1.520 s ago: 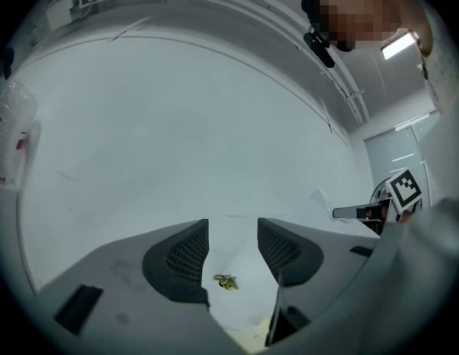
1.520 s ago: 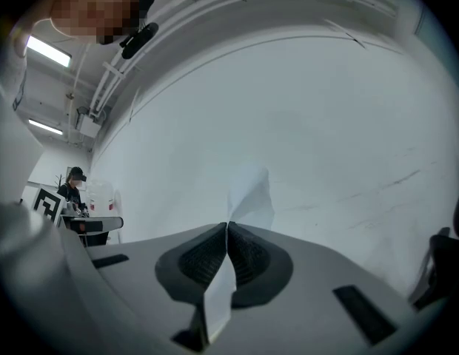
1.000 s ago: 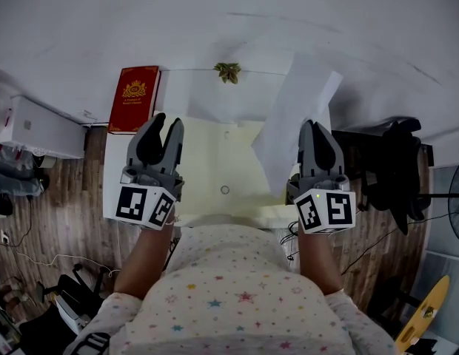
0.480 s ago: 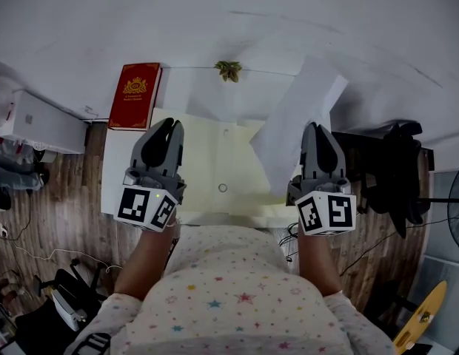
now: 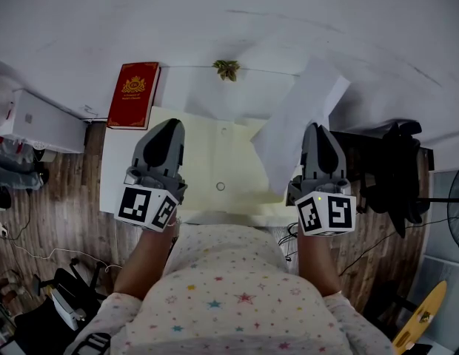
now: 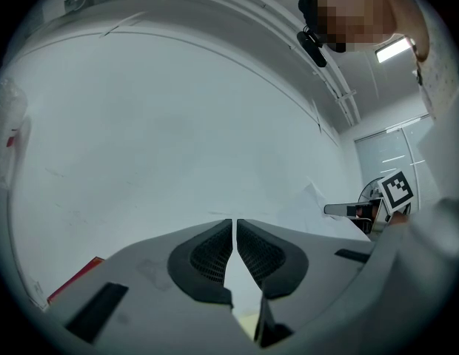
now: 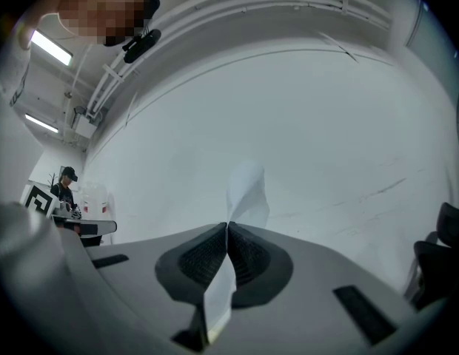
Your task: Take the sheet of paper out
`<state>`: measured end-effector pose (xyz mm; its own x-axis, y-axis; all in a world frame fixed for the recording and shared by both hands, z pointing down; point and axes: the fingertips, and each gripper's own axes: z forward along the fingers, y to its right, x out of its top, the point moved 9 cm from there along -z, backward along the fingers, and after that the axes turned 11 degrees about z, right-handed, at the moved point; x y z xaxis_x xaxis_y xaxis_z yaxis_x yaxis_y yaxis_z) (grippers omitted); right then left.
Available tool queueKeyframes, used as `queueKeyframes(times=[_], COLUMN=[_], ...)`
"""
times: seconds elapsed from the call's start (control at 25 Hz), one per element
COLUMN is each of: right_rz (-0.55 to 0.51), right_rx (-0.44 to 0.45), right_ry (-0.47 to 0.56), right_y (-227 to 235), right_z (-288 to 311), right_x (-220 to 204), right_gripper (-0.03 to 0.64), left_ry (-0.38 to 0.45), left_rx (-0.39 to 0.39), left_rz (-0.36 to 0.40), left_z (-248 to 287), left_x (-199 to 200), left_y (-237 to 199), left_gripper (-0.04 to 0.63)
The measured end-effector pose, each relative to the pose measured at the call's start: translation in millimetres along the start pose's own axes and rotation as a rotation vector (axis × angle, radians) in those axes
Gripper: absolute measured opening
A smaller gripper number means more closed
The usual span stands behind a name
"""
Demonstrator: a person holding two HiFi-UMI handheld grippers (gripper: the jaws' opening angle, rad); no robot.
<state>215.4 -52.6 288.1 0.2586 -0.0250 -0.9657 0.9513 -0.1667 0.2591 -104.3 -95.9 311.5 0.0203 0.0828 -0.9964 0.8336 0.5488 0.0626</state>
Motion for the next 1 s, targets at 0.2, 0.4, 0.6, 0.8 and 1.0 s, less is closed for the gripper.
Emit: queueKeyframes(times=[0.2,0.4,0.6,0.8,1.0], right_rz=[-0.006,-0.004,0.002,0.003,0.006], right_rx=[-0.009,-0.008,-0.012,-0.018,-0.026], right_ry=[-0.003,0.003,0.005,0.004,0.002], right_y=[1.7,1.5,0.9,0.3,0.8], right_z=[-3.2,-5.3,-6.2,-5.3,-2.9], right_x=[0.6,0.7,0.4,-0.3,-0.2], right_gripper=[0.005,0.005,0.005,0.005,0.005], left_ry=[0.001,0.000,-0.002,-0.001,-0.002], left_rx=[-0.002,-0.007,-0.011,-0.014,-0.022], left_rz=[0.000,0.000,-0.003,-0.006,-0.007], left_z=[0.9,0.5,0.7,2.3,6.4], left_x=[0.6,0.2,-0.3,-0.9,-1.6], left_y=[2.4,3.0,2.6,-0.1,-1.3], left_gripper=[0.029,0.029,0.029,0.029,0.029])
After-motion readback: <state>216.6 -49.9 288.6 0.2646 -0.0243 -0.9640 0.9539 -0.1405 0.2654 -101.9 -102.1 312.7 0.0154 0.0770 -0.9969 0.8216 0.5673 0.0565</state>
